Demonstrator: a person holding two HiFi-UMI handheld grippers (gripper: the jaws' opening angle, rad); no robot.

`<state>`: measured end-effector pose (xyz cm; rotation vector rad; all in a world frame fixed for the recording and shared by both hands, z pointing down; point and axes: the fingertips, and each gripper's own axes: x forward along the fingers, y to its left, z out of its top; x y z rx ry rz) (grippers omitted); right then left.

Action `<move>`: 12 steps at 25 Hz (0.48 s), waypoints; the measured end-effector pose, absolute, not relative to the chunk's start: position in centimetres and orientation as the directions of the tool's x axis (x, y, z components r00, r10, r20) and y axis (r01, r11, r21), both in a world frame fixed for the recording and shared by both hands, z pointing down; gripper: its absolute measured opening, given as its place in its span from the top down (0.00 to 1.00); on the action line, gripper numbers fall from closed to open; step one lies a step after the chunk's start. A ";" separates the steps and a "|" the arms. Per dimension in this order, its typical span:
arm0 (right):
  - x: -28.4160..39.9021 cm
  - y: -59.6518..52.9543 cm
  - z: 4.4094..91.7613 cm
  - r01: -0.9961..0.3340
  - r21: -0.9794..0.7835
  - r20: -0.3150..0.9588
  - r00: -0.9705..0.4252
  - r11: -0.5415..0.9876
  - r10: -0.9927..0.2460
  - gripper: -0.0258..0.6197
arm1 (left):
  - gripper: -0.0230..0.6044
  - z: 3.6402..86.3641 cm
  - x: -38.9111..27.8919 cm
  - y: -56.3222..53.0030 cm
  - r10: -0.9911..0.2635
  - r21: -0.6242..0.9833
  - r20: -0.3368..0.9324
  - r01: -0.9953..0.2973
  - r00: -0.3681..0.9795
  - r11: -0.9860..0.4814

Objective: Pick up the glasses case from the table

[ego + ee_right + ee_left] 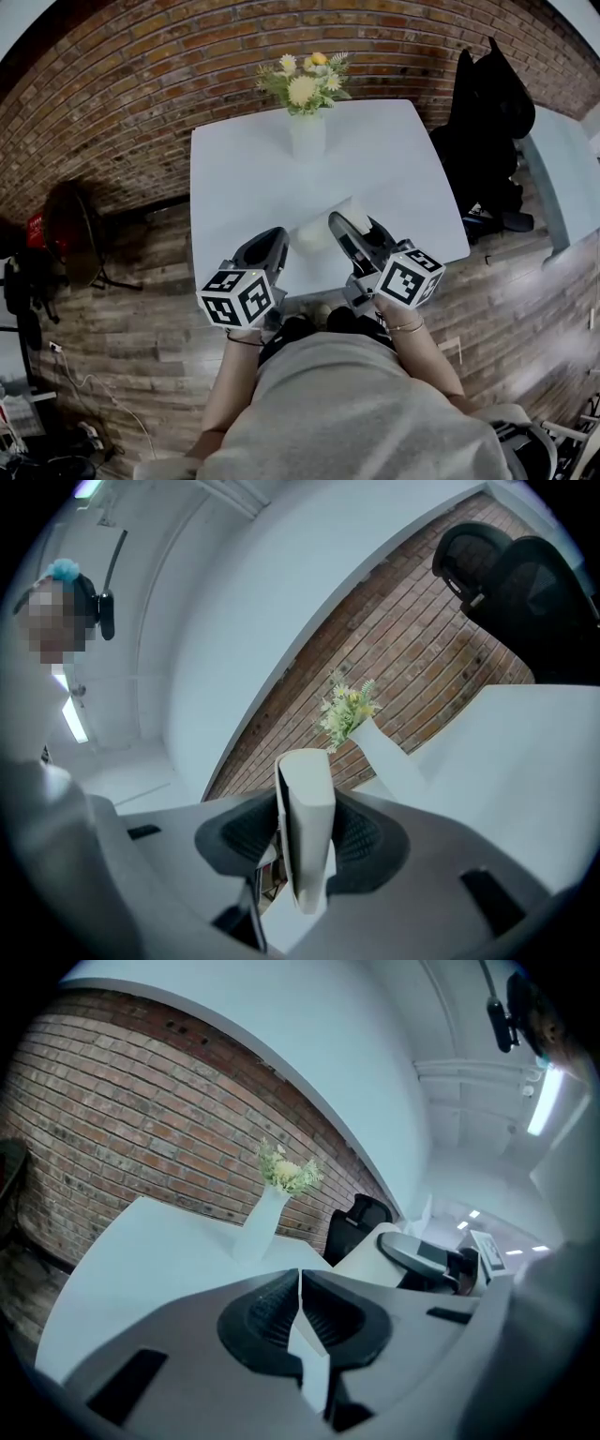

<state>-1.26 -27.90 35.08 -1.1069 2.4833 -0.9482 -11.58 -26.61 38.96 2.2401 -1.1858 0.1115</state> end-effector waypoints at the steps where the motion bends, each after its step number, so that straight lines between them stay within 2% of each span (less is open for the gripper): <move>1: -1.3 -27.8 35.3 -0.571 -0.656 0.035 -0.677 0.494 -0.735 0.72 | 0.94 39.0 -11.6 -26.6 -0.732 0.458 0.337 -0.783 0.592 -0.422; 12: -2.6 -26.8 35.8 -0.566 -0.642 0.043 -0.700 0.517 -0.713 0.72 | 0.94 39.5 -10.4 -25.8 -0.704 0.440 0.359 -0.776 0.613 -0.452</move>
